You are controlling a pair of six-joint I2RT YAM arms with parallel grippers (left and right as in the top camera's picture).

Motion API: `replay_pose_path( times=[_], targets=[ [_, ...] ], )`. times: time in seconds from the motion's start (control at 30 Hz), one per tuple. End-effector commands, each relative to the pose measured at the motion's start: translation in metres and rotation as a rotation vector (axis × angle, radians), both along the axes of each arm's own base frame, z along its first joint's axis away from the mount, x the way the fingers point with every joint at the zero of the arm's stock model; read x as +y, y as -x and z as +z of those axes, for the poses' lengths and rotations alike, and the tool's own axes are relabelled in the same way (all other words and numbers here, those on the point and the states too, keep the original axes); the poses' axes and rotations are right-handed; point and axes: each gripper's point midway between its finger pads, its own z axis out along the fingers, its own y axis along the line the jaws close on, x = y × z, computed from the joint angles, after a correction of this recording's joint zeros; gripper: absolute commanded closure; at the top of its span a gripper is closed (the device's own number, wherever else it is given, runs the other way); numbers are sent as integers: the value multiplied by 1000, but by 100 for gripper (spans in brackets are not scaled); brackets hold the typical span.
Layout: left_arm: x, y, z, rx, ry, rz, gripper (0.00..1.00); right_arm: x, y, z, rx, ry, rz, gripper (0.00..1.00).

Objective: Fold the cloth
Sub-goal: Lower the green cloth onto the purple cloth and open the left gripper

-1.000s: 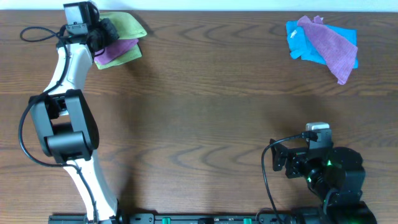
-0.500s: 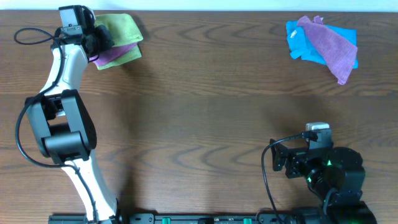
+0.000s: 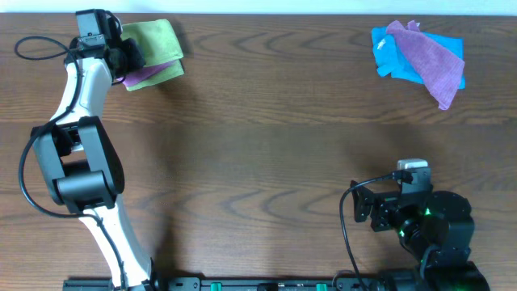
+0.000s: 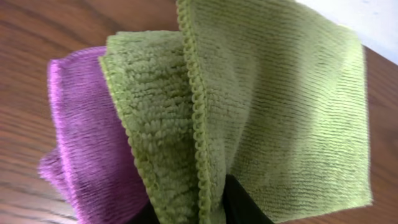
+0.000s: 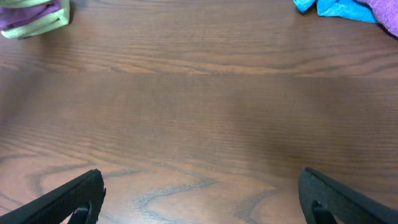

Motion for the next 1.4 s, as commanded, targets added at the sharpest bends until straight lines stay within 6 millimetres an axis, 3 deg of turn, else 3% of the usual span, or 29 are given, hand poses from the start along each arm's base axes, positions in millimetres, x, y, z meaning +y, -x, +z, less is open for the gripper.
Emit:
replay_pose_path(
  times=[0.0, 0.13, 0.3, 0.6, 0.83, 1.03, 1.37],
  targets=[
    [19, 0, 0, 8, -49, 28, 74, -2, 0, -1, 2, -12, -18, 1],
    [26, 5, -1, 22, -44, 42, 67, -2, 0, -1, 2, -12, -17, 1],
    [30, 8, 6, 22, -45, 50, 42, -2, 0, -1, 2, -12, -17, 1],
    [29, 12, 41, -26, -64, 39, 21, -2, 0, -1, 2, -12, -17, 1],
    [30, 34, 66, 5, -91, 54, 3, -2, 0, -1, 2, -12, -17, 1],
    [9, 68, 92, 65, -68, 28, 5, -2, 0, -1, 2, -12, -17, 1],
    [-50, 84, 103, 106, -70, -85, 5, -2, 0, -1, 2, -12, -18, 1]
  ],
)
